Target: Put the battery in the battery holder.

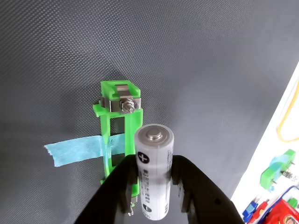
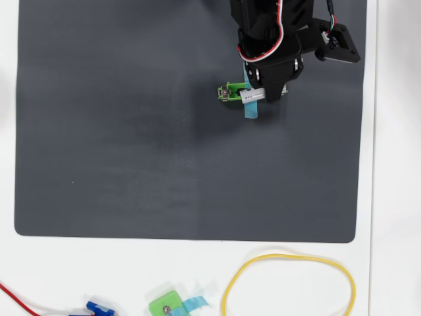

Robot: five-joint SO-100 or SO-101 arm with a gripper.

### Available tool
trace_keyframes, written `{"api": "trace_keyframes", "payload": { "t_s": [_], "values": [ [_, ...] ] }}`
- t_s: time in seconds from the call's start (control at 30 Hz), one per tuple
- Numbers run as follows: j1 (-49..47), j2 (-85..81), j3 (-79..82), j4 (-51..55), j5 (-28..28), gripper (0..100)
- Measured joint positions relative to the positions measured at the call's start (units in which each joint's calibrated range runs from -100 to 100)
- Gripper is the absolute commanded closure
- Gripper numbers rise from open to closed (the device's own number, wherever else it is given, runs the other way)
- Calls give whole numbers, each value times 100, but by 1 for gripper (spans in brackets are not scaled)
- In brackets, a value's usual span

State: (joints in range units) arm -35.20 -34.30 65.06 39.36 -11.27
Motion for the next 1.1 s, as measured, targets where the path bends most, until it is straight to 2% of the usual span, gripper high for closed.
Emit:
{"api": "trace_keyframes", "payload": {
  "t_s": [1.1],
  "values": [
    [213,586,64,-52,0,100]
  ]
}}
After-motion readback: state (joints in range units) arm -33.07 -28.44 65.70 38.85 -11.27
